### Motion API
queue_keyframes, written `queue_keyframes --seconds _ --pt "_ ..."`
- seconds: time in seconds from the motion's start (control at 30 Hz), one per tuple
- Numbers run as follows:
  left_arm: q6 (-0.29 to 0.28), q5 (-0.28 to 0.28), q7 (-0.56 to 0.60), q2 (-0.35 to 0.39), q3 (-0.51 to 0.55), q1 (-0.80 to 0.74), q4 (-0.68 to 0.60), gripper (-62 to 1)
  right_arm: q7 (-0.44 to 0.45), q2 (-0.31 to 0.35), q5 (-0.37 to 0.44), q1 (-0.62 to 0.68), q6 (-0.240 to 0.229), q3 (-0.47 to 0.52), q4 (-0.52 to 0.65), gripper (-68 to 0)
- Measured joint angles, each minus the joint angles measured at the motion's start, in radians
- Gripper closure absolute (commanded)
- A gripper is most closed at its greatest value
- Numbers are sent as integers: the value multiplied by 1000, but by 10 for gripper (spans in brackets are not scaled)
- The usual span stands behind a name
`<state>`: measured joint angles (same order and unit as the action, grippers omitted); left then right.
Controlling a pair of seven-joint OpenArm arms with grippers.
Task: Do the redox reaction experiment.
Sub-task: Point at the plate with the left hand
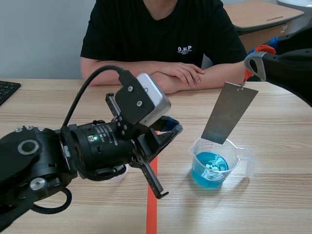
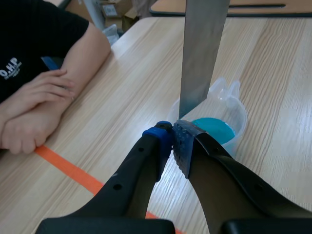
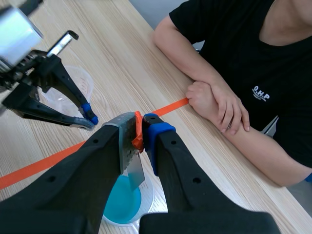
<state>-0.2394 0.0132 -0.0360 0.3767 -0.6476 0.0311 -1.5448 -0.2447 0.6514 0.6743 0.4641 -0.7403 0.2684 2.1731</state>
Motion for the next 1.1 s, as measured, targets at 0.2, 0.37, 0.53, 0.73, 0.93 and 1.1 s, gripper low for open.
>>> queue_keyframes --seconds 0.2,0.37,0.53,0.73,0.93,1.1 --pt "0 -43 27 -66 0 20 53 -49 0 0 0 0 0 0 0 -17" --pt "0 -80 26 -128 0 41 80 -49 0 0 0 0 0 0 0 -17" --pt "0 -96 25 -167 -8 70 121 -49 0 0 0 0 0 0 0 -17" --pt "0 -100 26 -206 -18 107 200 -49 0 0 0 0 0 0 0 -17" --pt "2 -113 41 -232 -18 139 255 -49 0 0 0 0 0 0 0 -17" --pt "2 -126 74 -238 -18 144 272 -49 0 0 0 0 0 0 0 -17"
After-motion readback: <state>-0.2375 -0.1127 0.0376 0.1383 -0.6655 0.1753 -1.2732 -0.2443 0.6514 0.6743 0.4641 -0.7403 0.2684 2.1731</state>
